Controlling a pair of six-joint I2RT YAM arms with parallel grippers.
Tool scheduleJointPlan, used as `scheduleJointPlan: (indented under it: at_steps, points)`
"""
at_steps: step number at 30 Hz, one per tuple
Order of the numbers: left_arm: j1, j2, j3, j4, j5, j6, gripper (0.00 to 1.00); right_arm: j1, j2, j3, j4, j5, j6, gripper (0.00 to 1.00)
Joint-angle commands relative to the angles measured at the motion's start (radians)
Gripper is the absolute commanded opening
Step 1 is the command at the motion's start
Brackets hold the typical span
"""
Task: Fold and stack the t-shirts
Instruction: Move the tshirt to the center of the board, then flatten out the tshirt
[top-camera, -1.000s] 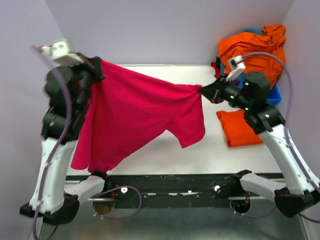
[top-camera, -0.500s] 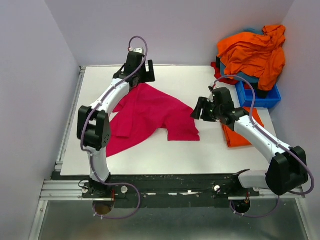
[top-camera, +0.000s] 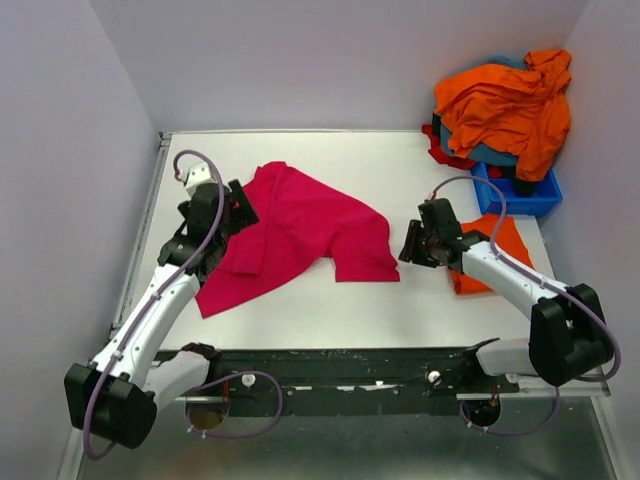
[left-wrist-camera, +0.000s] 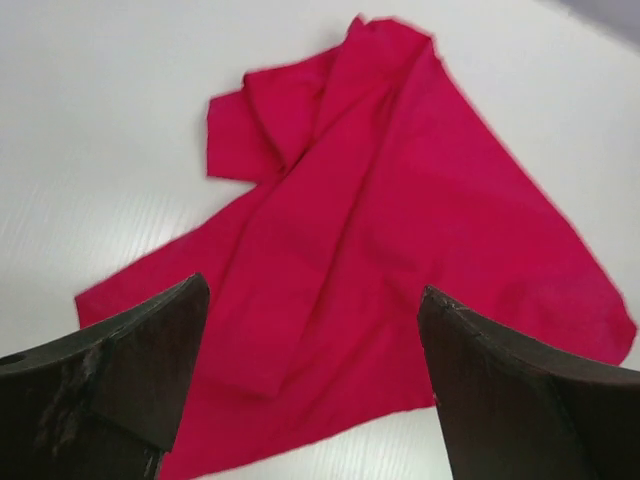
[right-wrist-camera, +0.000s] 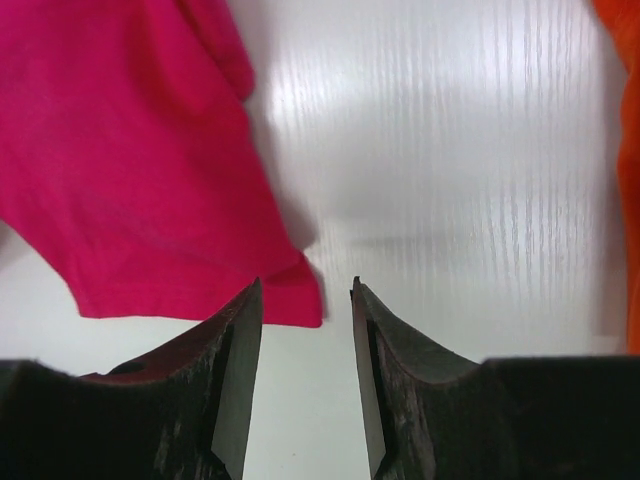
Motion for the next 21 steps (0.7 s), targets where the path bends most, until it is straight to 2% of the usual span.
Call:
scheduleJointPlan:
  at_steps: [1, 10, 12, 15, 18, 21]
  points:
    - [0.019, -0.137, -0.118, -0.139, -0.107, -0.134, 0.98, 0.007, 0.030, -0.057, -0.015, -0.038, 0.039, 0.49]
    - [0.068, -0.289, -0.206, -0.282, -0.150, -0.225, 0.92, 0.042, 0.137, -0.068, 0.028, -0.118, 0.049, 0.47]
    - [0.077, -0.302, -0.206, -0.305, -0.164, -0.229, 0.92, 0.047, 0.157, -0.063, 0.028, -0.100, 0.057, 0.41]
    - [0.092, -0.297, -0.203, -0.340, -0.175, -0.243, 0.91, 0.047, 0.171, -0.056, 0.008, -0.066, 0.072, 0.24]
    - [0.103, -0.289, -0.229, -0.318, -0.164, -0.254, 0.91, 0.045, 0.134, -0.051, -0.009, -0.017, 0.082, 0.02]
    - [0.112, -0.259, -0.267, -0.265, -0.126, -0.257, 0.91, 0.039, 0.055, -0.033, -0.044, 0.052, 0.086, 0.01]
